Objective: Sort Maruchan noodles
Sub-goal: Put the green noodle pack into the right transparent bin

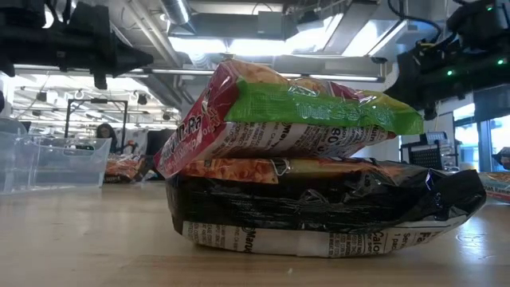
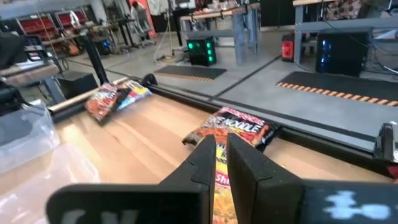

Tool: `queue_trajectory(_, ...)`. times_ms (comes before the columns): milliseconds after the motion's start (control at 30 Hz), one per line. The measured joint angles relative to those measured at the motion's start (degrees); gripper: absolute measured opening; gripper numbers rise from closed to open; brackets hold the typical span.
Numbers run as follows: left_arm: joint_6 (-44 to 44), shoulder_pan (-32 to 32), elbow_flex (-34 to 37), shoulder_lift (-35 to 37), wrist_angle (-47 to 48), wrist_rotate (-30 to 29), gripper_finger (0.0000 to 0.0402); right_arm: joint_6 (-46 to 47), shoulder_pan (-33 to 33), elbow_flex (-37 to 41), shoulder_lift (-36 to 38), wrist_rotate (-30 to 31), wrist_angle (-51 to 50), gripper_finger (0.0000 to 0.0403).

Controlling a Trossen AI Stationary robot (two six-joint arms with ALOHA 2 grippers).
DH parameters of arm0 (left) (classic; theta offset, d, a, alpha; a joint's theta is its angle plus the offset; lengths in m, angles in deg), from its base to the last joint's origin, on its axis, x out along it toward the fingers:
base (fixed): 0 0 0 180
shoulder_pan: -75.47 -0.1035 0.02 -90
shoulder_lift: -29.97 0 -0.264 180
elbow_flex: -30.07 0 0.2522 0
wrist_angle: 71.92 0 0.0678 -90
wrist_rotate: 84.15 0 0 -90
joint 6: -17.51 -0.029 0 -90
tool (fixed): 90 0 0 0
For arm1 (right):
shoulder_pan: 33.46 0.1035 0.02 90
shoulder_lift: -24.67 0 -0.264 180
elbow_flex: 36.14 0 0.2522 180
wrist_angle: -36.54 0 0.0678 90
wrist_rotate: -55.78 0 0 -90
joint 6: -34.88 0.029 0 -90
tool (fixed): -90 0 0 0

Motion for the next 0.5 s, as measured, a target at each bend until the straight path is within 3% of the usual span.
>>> queue_trajectory(167, 1.19, -1.21, -0.02, -2.56, -1.16, 0.00, 0.0004, -0.02, -3.46, -0.02, -1.95, -5.08, 0.90, 0.0061)
queue_trajectory(500, 1.37, -3.50, -0.04, -6.31, -2.84, 0.03, 0.0004, 0.05, -12.03, -4.81, -8.71, -13.90, -3.05, 0.0237)
